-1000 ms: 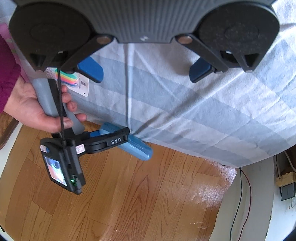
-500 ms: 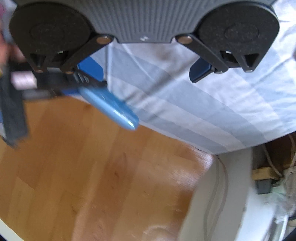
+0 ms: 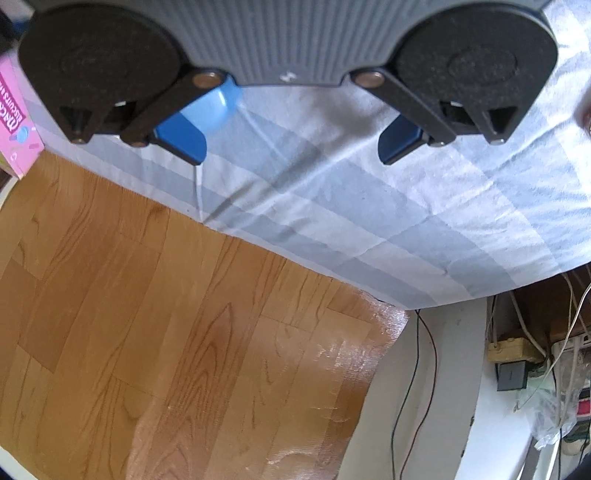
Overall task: Organize soft objects
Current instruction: 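Lift the blue case with the right tool and set it near the left tool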
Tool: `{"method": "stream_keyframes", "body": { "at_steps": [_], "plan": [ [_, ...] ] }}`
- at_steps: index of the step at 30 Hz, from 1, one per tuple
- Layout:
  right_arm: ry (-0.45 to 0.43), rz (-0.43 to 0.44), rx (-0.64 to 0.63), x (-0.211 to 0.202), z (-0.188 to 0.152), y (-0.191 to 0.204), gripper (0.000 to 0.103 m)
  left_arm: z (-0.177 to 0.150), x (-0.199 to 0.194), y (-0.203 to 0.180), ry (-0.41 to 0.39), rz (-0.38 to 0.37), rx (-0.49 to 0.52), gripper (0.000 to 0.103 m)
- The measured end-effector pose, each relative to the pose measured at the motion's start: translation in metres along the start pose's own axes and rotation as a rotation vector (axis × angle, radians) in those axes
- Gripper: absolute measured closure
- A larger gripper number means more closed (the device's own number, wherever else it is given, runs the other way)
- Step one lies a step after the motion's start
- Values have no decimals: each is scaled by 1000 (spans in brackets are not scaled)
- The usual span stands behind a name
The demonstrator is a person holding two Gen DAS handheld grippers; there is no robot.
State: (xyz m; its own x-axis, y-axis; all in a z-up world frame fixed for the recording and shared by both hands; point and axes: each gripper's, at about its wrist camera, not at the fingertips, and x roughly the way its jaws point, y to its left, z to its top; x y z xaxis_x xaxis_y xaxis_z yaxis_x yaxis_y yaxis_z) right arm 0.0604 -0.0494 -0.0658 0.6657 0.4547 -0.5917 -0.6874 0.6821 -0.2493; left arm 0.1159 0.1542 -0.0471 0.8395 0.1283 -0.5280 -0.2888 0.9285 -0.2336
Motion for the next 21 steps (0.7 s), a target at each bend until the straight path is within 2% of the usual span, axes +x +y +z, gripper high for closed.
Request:
{"method": "stream_keyframes", "body": {
  "at_steps": [6, 12, 21],
  "plan": [
    [-29, -45, 35, -39, -34, 8, 44, -4, -1, -11, -7, 3, 68, 0],
    [-34, -65, 127, -69, -64, 8, 44, -5, 0, -16, -5, -5, 104, 0],
    [-30, -162, 195, -112, -109, 3, 44, -7, -3, -23, -23, -12, 151, 0]
  ]
}}
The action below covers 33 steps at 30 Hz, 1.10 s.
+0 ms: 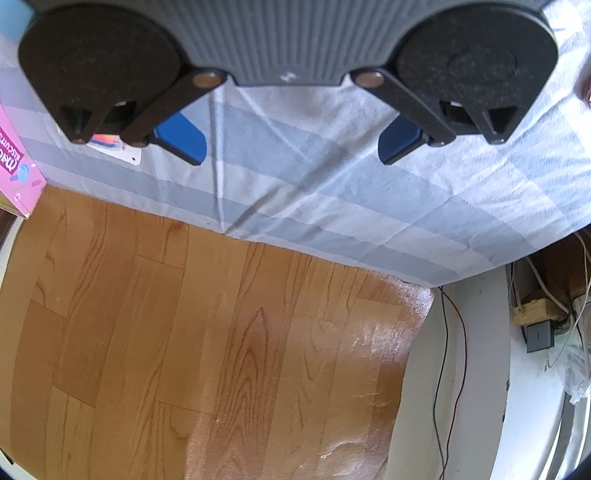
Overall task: Organize soft objects
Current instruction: 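Lift the blue case with the right tool and set it near the left tool, then grasp the blue plastic case with the left tool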
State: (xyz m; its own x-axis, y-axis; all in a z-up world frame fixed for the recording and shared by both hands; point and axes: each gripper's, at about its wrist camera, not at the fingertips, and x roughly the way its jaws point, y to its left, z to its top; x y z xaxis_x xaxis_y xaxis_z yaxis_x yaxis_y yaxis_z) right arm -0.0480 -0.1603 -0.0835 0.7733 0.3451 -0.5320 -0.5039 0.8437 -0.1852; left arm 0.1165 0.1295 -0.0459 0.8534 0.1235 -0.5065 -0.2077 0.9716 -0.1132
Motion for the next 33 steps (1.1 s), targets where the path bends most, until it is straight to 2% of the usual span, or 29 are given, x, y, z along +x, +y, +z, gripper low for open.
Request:
{"method": "stream_keyframes", "body": {
  "at_steps": [8, 12, 13, 21, 33],
  "plan": [
    [-7, -21, 135, -29, -33, -31, 42, -1, 0, -4, -3, -1, 26, 0],
    [-9, -33, 182, -31, -38, -37, 30, -2, -1, -7, -2, -14, 50, 0],
    [-10, -30, 190, -31, -39, -39, 30, -3, -1, -9, 2, -23, 61, 0],
    [-22, -20, 218, -37, -47, -40, 21, -9, 0, -16, 67, -117, 107, 0],
    [-56, -62, 172, -40, -51, -33, 19, -19, -10, -24, 118, -201, 149, 0]
  ]
}}
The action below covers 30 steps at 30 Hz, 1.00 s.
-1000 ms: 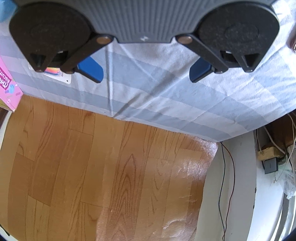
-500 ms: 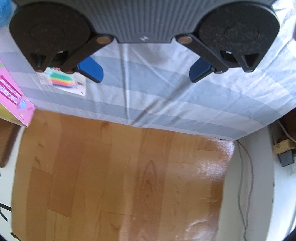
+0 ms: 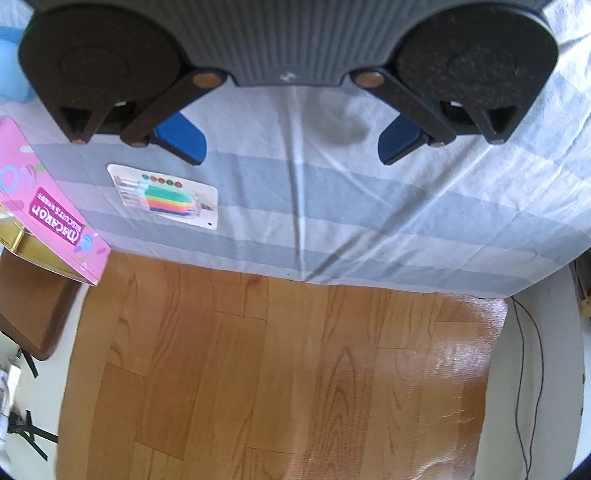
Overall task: Organize soft objects
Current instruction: 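Grasp the blue plastic case with the left tool, then carry the blue case into the pink tin and open the left tool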
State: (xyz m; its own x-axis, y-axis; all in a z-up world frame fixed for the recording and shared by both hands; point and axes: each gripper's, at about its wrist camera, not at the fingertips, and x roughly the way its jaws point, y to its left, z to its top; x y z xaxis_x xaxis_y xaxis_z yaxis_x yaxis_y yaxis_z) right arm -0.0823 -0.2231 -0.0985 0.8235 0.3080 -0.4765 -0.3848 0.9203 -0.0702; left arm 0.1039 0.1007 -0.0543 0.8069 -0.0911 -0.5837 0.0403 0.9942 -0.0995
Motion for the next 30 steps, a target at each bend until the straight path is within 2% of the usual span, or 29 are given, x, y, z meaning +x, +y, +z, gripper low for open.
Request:
{"method": "stream_keyframes", "body": {
  "at_steps": [3, 5, 10, 14, 17, 21, 26, 28, 29, 30],
  "plan": [
    [4, 3, 6, 1, 0, -1, 18, 0, 1, 0, 23, -16, -7, 0],
    [9, 10, 11, 1, 1, -2, 18, -1, 4, 1, 61, -53, -30, 0],
    [27, 35, 44, 4, 3, -7, 18, -9, -7, -1, 57, -127, -67, 0],
    [33, 38, 50, 4, 4, -7, 18, -18, -16, -10, 66, -257, -139, 0],
    [39, 48, 56, 5, 4, -7, 18, -18, -20, -26, 92, -355, -148, 0],
    [47, 68, 55, 6, 6, -6, 18, -15, -23, -59, 128, -476, -112, 0],
    [70, 90, 77, 12, 11, -10, 19, -22, -15, -106, 205, -549, -7, 0],
    [73, 94, 82, 15, 14, -10, 27, -29, -11, -121, 235, -566, 24, 1],
    [70, 99, 80, 16, 15, -10, 41, -32, -13, -127, 215, -559, 42, 1],
    [64, 108, 80, 17, 16, -9, 44, -34, -14, -132, 219, -567, 60, 1]
  ]
}}
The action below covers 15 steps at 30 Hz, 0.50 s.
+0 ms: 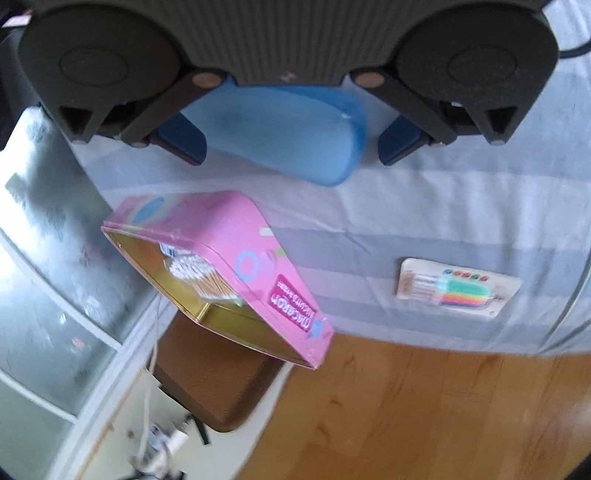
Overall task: Organize soft objects
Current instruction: 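Carry the blue case into the pink tin and open the left tool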
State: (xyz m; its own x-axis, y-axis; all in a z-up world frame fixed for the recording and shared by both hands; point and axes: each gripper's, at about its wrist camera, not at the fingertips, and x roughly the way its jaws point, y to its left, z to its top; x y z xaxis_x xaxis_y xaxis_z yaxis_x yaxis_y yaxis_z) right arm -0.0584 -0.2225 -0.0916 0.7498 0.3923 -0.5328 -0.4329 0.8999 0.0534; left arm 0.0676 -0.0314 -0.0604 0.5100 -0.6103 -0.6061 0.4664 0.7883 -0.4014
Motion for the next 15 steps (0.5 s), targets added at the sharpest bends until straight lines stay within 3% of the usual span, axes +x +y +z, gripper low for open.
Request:
{"method": "stream_keyframes", "body": {
  "at_steps": [3, 9, 15],
  "plan": [
    [-21, -5, -5, 1, 2, 3, 44, 1, -4, -10, -14, 44, 14, 1],
    [-217, -32, 28, -38, 18, -11, 44, 38, -26, -34, -120, -52, 19, 1],
    [-275, -191, 45, -52, 34, -48, 43, 86, 14, -90, -145, -71, 139, 1]
  ]
}}
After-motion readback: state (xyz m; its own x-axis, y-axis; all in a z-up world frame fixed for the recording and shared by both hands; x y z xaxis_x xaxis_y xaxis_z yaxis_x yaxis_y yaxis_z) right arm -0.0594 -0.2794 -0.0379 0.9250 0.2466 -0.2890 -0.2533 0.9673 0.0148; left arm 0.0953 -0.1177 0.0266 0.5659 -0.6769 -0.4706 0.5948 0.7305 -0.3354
